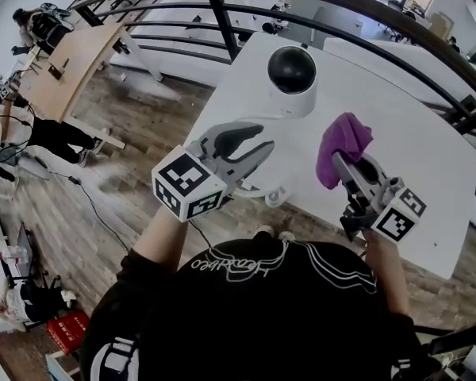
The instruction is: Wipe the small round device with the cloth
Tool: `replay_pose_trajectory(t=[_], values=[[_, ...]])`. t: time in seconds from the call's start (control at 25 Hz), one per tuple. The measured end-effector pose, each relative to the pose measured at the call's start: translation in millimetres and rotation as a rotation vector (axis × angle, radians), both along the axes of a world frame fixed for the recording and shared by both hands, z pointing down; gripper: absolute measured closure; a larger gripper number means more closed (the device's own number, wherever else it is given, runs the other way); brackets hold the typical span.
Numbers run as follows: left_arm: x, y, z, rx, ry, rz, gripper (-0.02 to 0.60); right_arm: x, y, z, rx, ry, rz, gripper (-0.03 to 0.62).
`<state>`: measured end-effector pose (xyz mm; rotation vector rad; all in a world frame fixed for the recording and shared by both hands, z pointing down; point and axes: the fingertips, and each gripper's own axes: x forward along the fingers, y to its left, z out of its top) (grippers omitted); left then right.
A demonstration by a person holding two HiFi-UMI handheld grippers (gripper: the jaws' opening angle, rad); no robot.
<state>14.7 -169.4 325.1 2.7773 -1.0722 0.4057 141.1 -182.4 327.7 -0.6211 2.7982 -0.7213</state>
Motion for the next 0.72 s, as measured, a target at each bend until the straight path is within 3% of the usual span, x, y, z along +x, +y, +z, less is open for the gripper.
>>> replay_pose_trajectory(t=[0.16,0.4,0.72], values=[[-1.3,-13.8,5.8,0.017,-0.079,0.075,0.449,-1.3,-1.8,-5.3,-0.005,-0.013,0.04,0.528],[-10.0,-35.6,37.3,0.095,-0.312,0.201,0.449,-12.6,-4.5,5.5,-0.009,0.004,0.088,0.528],[-2.5,-63.5,68.4,0.134,-0.493,0.355,0.451,-9.1,-3.6,10.9,-0.02,-0.003,0.154,0.528]])
